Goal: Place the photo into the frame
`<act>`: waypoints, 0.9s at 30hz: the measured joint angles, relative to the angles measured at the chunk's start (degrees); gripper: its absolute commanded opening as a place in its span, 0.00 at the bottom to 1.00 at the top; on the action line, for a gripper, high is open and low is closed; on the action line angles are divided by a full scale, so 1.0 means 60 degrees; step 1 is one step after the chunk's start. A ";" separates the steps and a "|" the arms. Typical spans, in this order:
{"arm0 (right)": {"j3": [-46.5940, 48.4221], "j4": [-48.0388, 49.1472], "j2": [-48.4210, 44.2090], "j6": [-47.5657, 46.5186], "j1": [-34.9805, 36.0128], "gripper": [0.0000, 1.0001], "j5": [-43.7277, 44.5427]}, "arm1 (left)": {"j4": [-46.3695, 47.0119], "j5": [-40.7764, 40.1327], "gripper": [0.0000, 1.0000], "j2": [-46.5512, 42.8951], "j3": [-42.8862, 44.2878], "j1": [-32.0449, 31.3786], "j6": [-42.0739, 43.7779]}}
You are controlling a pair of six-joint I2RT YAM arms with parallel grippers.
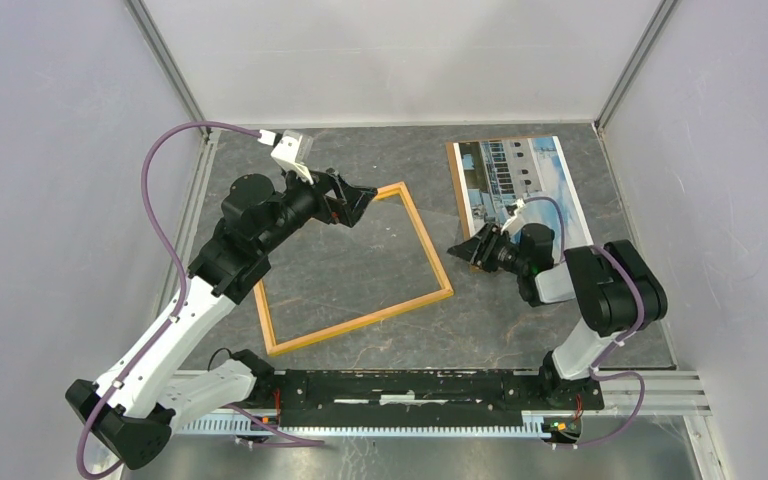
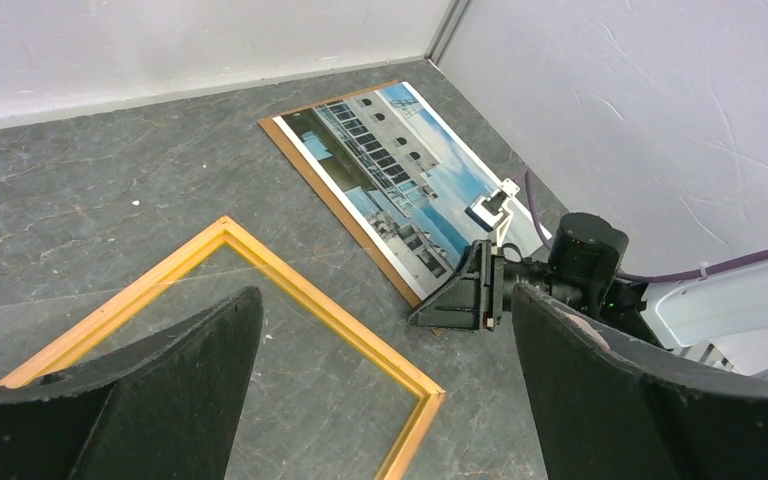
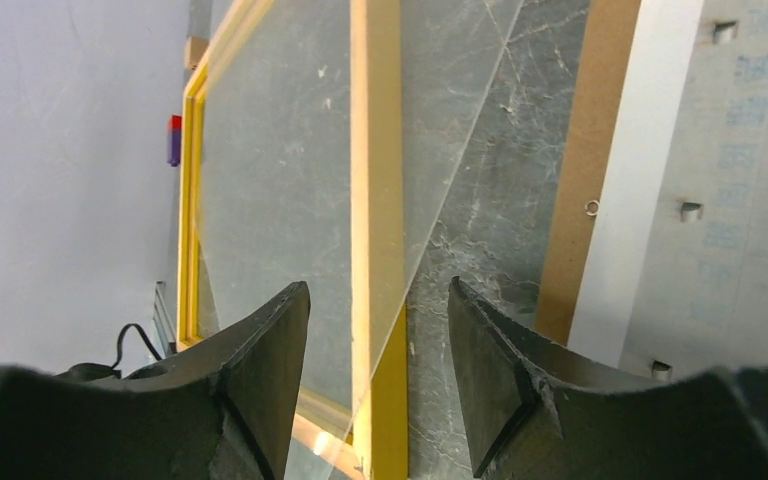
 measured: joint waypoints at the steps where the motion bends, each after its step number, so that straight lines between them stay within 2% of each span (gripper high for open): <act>1: 0.0000 -0.0062 0.0025 -0.0066 0.0029 0.59 0.0040 | 0.0011 0.0007 1.00 0.0000 0.0000 0.0000 0.0000; 11: 0.0656 0.0062 0.0998 -0.0200 0.0747 0.53 0.0583 | 0.0029 0.0047 1.00 0.0000 0.0000 0.0018 -0.0007; 15: 0.0678 0.0885 0.1494 0.0346 0.0787 0.50 0.0783 | 0.0047 0.0051 1.00 0.0000 0.0000 0.0044 -0.0007; 22: 0.0674 0.2965 0.2539 0.2044 0.0852 0.36 0.1111 | 0.0055 0.0051 1.00 0.0000 -0.0004 0.0044 -0.0011; 27: 0.0714 0.3865 0.2732 0.2805 0.1075 0.36 0.1486 | 0.0076 0.0055 1.00 0.0000 -0.0007 0.0062 -0.0015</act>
